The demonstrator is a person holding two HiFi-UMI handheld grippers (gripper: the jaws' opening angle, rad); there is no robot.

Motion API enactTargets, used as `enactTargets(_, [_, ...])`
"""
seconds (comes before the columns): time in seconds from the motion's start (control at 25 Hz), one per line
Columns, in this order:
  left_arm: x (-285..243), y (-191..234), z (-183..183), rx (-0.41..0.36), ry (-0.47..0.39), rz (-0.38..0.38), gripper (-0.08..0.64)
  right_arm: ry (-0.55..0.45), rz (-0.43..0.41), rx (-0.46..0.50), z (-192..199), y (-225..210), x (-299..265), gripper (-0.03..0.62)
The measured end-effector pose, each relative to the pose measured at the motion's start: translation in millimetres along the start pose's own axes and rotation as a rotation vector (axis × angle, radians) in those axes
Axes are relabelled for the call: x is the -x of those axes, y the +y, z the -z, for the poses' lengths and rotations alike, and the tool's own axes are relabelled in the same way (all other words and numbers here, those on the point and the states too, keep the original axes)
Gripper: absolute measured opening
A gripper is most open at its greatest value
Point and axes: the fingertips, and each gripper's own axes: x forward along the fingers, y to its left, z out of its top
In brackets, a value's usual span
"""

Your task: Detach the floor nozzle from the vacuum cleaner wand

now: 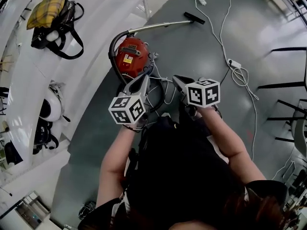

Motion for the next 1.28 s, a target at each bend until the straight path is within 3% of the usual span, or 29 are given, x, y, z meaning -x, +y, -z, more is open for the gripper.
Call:
enactTargets(0.24, [-46,9,-25,0.057,-0.047,-0.101,0.011,0.039,-0.056,0.041,-51,-42,-16,-0.003])
enactTargets(0.64, [-147,-17,-70,0.140,-0.128,-0.245,0.011,0.166,-0.141,0.164,-128,-139,-12,-0.003])
enactTargets(0.96, [-187,-27,-79,0.197,-0.155,-0.285,0.011,0.195,-0.181,0.196,-151,-180,-15,-0.003])
enactTargets(1.16, [-191,-12,-87,0.255,-0.184,-0.341,0.011,0.186,-0.187,0.237,-164,-188,-20,-0.003])
enactTargets(1.28, [-192,-11,-89,0.212,-0.173,-0.363,0.011,0.184,-0.203,0.221,-168,-195,-24,-0.003])
